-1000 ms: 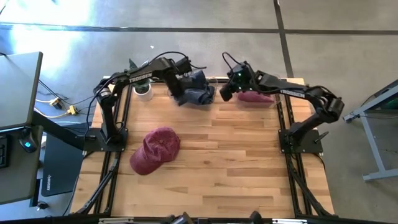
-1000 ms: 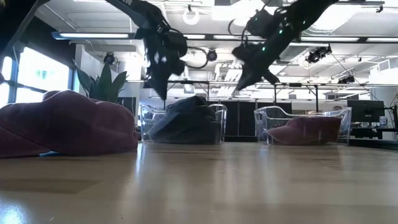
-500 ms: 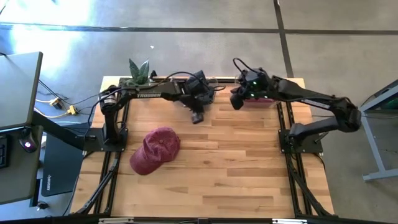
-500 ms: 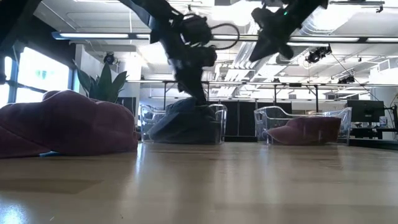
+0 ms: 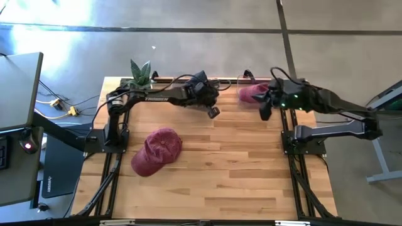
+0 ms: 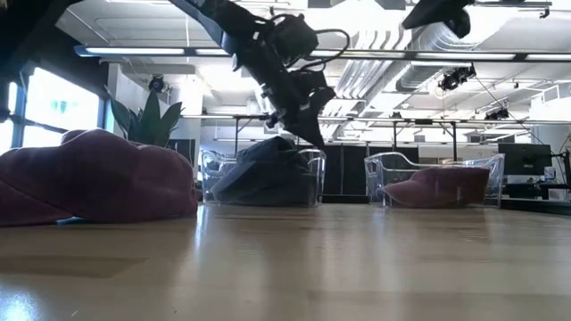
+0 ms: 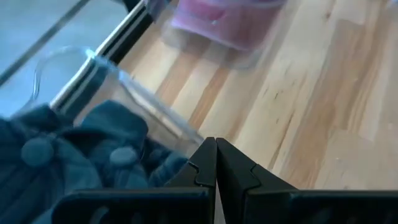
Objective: Pick & Place hat
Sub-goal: Adjust the left transparent bin, then put the red cap into the right transparent bin
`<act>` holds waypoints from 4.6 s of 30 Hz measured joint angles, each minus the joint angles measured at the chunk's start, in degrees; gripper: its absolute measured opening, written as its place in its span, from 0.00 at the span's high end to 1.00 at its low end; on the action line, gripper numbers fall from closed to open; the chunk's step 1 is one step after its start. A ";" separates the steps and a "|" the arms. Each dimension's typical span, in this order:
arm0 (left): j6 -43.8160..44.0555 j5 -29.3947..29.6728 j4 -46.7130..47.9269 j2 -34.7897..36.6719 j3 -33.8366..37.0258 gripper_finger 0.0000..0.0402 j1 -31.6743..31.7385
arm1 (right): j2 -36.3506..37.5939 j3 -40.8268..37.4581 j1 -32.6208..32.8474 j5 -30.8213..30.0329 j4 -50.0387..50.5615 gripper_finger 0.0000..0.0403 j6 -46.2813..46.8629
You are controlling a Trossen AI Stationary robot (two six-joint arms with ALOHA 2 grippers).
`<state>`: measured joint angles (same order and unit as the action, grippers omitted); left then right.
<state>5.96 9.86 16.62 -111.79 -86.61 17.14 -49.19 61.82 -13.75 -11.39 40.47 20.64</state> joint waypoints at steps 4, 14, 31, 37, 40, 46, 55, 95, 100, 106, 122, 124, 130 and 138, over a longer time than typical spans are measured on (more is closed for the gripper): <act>4.39 -2.10 3.33 0.12 -2.39 1.00 -0.13 | 2.25 0.00 4.98 -2.48 2.47 1.00 3.67; -3.83 -18.68 19.36 2.12 -8.25 1.00 -4.37 | 2.47 -5.24 16.79 -12.79 1.50 1.00 9.28; -4.13 6.50 7.97 -6.55 -7.80 1.00 -2.55 | 2.62 -6.47 23.87 -13.08 -2.52 1.00 12.57; -4.22 5.65 4.21 -6.45 -7.87 1.00 0.78 | 2.62 -6.47 25.55 -13.15 -2.60 1.00 13.55; -4.00 2.84 4.78 -6.09 -8.04 1.00 1.19 | 2.62 -6.47 26.17 -13.70 -2.60 1.00 13.58; 1.85 1.02 21.70 -2.43 -15.95 1.00 -2.87 | 2.62 -6.47 26.33 -15.71 -2.57 1.00 11.20; 2.29 -6.45 59.67 -1.44 -28.67 1.00 -14.18 | 2.62 -6.45 26.29 -19.88 -1.24 1.00 4.88; 52.68 -29.12 -14.39 25.21 25.28 0.62 -14.83 | 2.37 -6.39 26.03 -24.05 1.81 1.00 4.90; 46.14 -31.91 15.09 25.37 16.05 0.63 -14.49 | 1.47 -6.40 25.96 -22.83 2.19 1.00 4.61; 45.14 -36.30 47.33 25.70 11.07 0.63 -19.39 | 0.28 -6.40 25.70 -24.74 2.43 1.00 2.49; 71.61 -50.02 50.84 31.83 31.78 0.23 -37.30 | -2.62 -6.40 25.63 -28.32 1.72 1.00 -4.19; 78.02 -49.25 46.00 34.55 35.17 0.23 -40.28 | -2.62 -6.40 25.63 -28.38 1.69 1.00 -5.00; 101.33 -41.06 24.74 40.67 46.78 0.22 -48.11 | -2.62 -6.40 25.61 -28.51 1.66 1.00 -5.55; 120.29 -19.47 17.70 43.91 53.01 0.22 -57.79 | -2.62 -6.40 25.61 -27.84 -1.65 1.00 -6.00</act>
<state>126.25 -9.61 34.32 -67.88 -33.60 -40.65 -51.81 55.42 11.86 -39.22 38.82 14.64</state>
